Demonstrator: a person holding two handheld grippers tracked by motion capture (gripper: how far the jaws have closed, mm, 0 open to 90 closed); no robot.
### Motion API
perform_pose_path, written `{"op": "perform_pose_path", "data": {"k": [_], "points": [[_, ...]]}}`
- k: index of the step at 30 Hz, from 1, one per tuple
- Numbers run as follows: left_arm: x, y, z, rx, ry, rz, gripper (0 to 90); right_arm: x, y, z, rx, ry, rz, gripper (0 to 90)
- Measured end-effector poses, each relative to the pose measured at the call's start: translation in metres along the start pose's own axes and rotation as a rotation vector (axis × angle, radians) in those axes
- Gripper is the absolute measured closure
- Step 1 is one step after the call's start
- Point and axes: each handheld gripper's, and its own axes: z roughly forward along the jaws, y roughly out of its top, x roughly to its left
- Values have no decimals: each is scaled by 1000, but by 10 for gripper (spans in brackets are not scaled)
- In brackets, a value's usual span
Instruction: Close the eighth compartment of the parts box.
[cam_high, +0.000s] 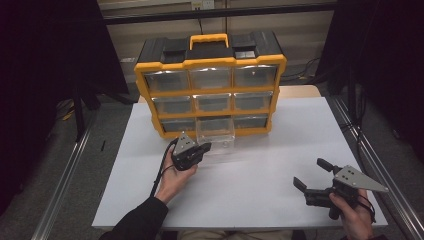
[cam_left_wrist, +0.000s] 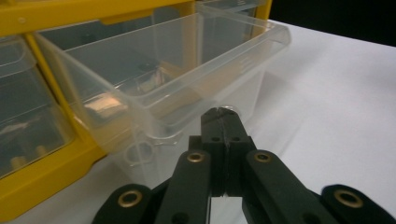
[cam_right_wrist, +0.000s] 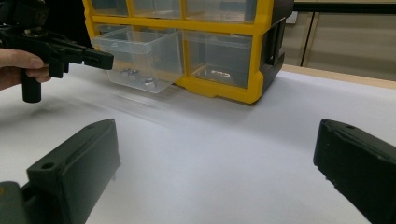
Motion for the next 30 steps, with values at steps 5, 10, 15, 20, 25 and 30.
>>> {"op": "perform_pose_path", "data": {"k": [5,10,15,20,25,30], "points": [[-4,5,4,0,14,11,900,0,0,0,2,-3,3,1],[-2,6,6,-10,7,11,900,0,0,0,1,-7,4,1],[1,7,8,-14,31,4,900,0,-1,-1,-1,-6,5,1],[5,8,10,-12,22,14,900,0,-1,-1,-1,-7,7,1],[8,10,12,-2,41,17,900,0,-1,-1,0,-8,9,1],[12,12,13,11,64,20,900,0,-1,-1,-1,-9,9,1]]}}
